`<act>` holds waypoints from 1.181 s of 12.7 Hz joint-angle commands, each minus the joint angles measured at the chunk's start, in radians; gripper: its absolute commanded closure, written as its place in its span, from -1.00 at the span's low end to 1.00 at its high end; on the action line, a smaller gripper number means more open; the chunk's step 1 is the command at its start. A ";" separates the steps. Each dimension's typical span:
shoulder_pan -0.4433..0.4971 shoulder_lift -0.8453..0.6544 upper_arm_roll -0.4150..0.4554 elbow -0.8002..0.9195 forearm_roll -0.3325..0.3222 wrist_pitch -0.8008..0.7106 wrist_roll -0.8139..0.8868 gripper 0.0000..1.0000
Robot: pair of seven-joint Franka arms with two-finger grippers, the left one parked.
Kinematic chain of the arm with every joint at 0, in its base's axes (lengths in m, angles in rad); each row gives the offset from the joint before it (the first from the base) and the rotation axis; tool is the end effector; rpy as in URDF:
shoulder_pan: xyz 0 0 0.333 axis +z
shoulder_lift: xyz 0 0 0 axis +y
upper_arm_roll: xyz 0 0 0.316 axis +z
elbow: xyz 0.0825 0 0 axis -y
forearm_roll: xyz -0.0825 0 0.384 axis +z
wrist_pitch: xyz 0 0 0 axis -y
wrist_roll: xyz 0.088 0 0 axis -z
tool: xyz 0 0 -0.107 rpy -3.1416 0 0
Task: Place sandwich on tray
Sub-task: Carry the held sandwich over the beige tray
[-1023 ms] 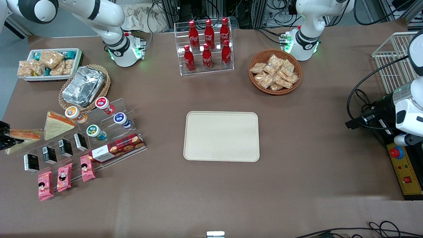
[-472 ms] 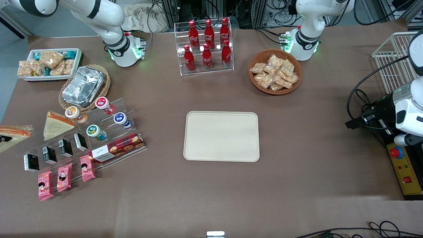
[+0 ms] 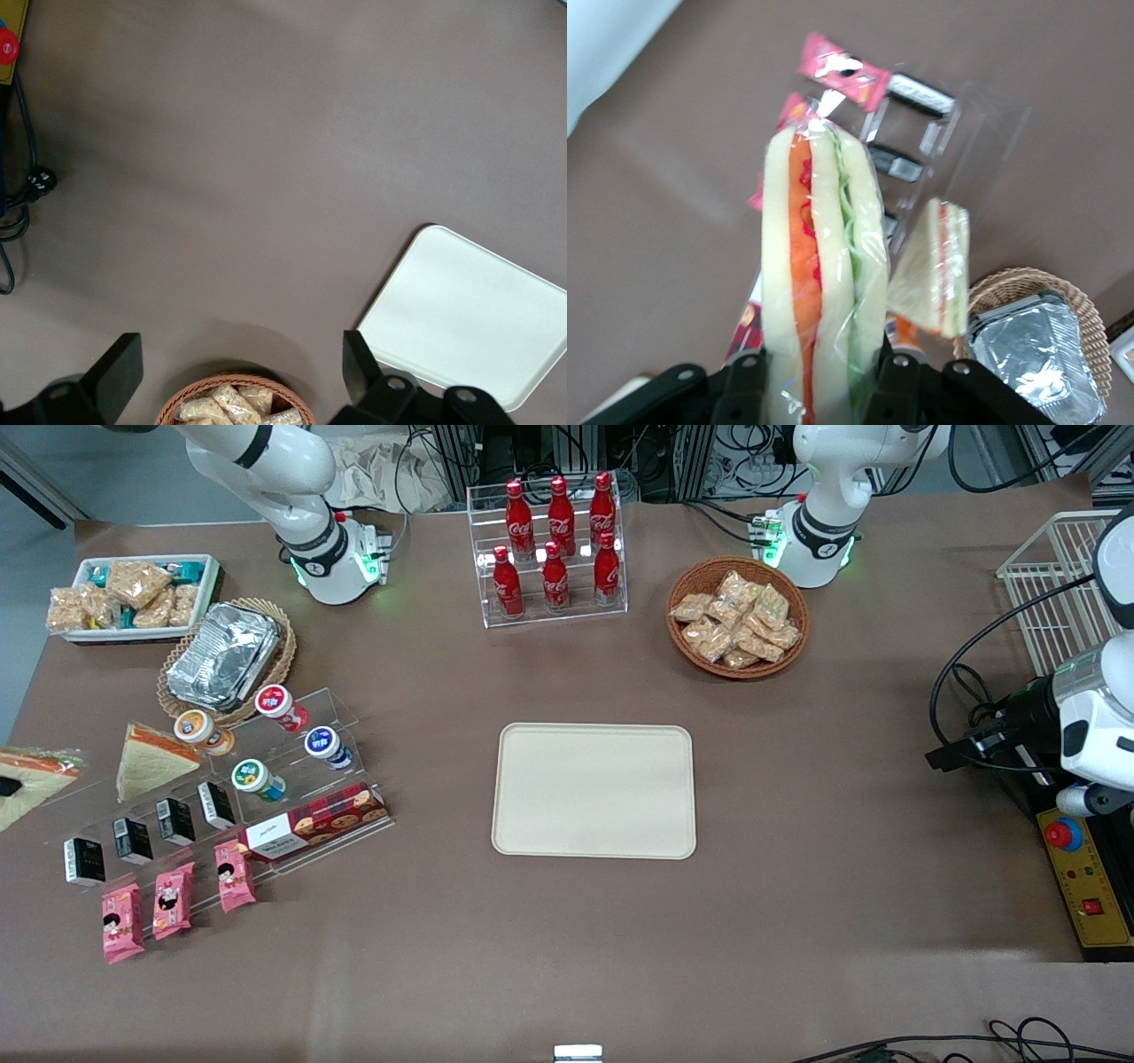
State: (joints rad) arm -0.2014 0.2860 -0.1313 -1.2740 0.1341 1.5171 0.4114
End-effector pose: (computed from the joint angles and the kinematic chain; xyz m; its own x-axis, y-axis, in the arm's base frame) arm 0.6083 -0.1808 0.5906 0.7415 -0.6667 -0.0757 -0.6709 -0.7379 -0.0728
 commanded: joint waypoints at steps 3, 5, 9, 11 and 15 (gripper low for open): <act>0.143 -0.050 -0.002 0.002 -0.034 -0.029 -0.173 0.68; 0.227 -0.050 -0.001 0.002 -0.040 -0.049 -0.276 0.68; 0.400 -0.048 -0.001 0.001 -0.080 -0.006 -0.543 0.68; 0.471 -0.042 -0.002 -0.001 -0.097 0.026 -0.679 0.68; 0.633 0.010 -0.002 -0.008 -0.137 0.132 -0.855 0.68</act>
State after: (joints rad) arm 0.3595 0.2631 -0.1238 -1.2834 0.0371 1.5952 -0.3743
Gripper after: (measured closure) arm 0.630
